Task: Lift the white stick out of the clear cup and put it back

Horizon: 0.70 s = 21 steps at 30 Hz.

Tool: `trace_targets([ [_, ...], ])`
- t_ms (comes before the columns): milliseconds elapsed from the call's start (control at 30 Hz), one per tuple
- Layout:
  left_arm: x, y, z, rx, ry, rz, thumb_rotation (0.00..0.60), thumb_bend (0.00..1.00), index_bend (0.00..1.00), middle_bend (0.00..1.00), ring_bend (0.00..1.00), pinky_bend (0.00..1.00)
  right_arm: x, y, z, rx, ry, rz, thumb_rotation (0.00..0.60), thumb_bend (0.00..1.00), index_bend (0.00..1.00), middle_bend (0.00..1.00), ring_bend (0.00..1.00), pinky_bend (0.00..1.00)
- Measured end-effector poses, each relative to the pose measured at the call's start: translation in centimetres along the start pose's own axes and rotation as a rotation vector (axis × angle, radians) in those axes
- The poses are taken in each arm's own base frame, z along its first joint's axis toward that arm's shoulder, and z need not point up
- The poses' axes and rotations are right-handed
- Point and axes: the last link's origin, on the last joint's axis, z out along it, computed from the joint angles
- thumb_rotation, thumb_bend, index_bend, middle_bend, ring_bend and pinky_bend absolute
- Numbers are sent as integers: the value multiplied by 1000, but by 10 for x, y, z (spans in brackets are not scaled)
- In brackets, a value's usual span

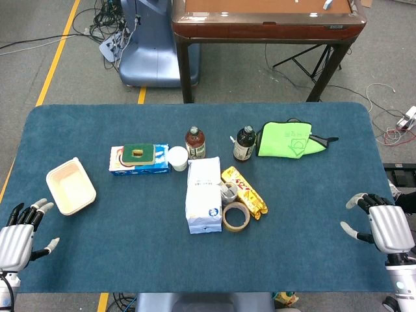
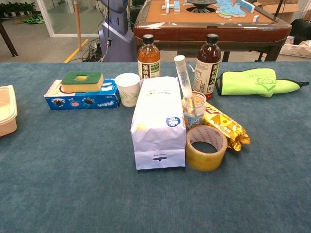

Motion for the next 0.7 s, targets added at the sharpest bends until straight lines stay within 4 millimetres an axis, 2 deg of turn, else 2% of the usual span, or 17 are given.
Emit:
trace_targets([
  [367, 4, 2, 2, -21, 15, -10, 600, 229, 173, 116, 159, 34, 12, -23, 14, 87, -4, 46, 600, 251, 477, 402, 340, 403],
  [467, 5, 1, 2, -21, 14, -12, 600, 230, 173, 117, 159, 34, 15, -34, 25, 122, -4, 59, 600, 251, 477, 377, 281, 374],
  [567, 6, 1, 1, -21, 14, -14, 600, 230, 173, 117, 159, 34, 14, -46, 35, 156, -28, 70, 600, 251, 474, 309, 183, 294],
  [700, 7, 0, -1, -20, 17, -17, 600, 230, 173, 117, 159, 34, 10, -69, 55, 217, -75, 77, 600, 252, 473, 279, 135, 259],
])
